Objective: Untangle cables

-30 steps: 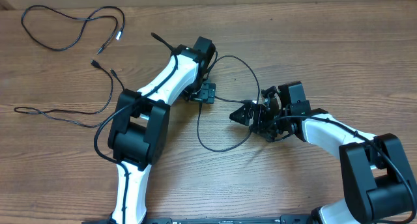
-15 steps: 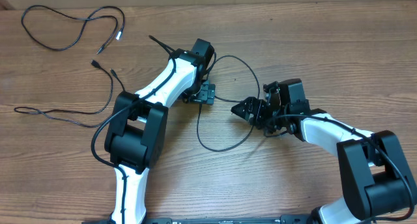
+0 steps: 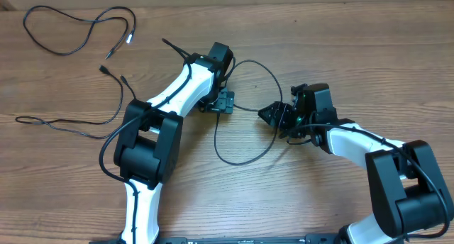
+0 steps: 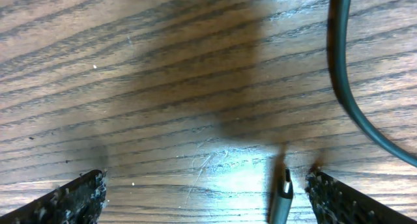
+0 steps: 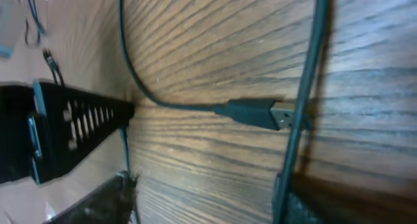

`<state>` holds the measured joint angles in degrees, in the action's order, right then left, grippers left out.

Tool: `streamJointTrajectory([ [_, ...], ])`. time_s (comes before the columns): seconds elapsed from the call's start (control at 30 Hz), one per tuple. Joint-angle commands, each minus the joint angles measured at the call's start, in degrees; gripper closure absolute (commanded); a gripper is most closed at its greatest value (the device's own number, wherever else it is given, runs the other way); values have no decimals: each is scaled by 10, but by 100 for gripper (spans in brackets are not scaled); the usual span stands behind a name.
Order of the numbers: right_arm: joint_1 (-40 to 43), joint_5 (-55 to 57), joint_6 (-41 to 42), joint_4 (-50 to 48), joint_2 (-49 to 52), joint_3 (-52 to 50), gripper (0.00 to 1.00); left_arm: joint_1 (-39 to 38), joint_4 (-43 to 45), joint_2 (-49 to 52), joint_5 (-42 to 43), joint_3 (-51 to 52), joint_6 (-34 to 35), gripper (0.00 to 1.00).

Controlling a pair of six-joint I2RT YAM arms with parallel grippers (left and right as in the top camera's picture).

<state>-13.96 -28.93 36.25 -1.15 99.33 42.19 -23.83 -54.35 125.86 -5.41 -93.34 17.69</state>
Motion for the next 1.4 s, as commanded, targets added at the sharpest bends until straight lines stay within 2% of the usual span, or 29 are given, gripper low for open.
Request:
streamJointTrajectory([
  [0.0, -2, 1, -4, 0, 7, -6, 53, -1, -5, 42, -7, 33, 1, 0],
  [0.1, -2, -7, -5, 3, 7, -6, 67, -1, -5, 42, -5, 33, 0, 0],
  [0.17, -2, -7, -5, 8, 7, -6, 86, -1, -10, 42, -5, 33, -12, 0],
  [0.23, -2, -7, -5, 10, 7, -6, 96, -1, -20, 42, -5, 33, -25, 0],
  [0.33, 0, -7, -5, 10, 7, -5, 96, -1, -30, 41, 45, 31, -93, 1],
  [0.5, 36, -30, -18, 42, -22, 14, 96, -1, -76, 33, 61, -3, -104, 0],
  [0.67, 62, -31, -98, 154, -83, 64, 96, -1, -84, -19, 68, -45, -104, 0],
  [0.7, 66, -31, -120, 202, -110, 92, 96, -1, -87, -49, 70, -63, -104, 0],
  [0.9, 66, -34, -189, 331, -172, 182, 96, 1, -92, -144, 70, -94, -105, 0],
  [0.93, 66, -34, -231, 394, -193, 223, 96, 3, -87, -178, 75, -95, -124, 1],
  [1.07, 66, -44, -290, 476, -216, 273, 96, 7, -85, -238, 124, -95, -246, 3],
  [1.17, 66, -78, -354, 554, -232, 326, 96, 7, -112, -281, 244, -95, -413, 0],
  [1.33, 65, -150, -384, 601, -244, 383, 96, 7, -144, -299, 329, -95, -557, 0],
  [1.37, 65, -160, -391, 605, -246, 389, 96, 7, -144, -299, 330, -95, -560, 0],
])
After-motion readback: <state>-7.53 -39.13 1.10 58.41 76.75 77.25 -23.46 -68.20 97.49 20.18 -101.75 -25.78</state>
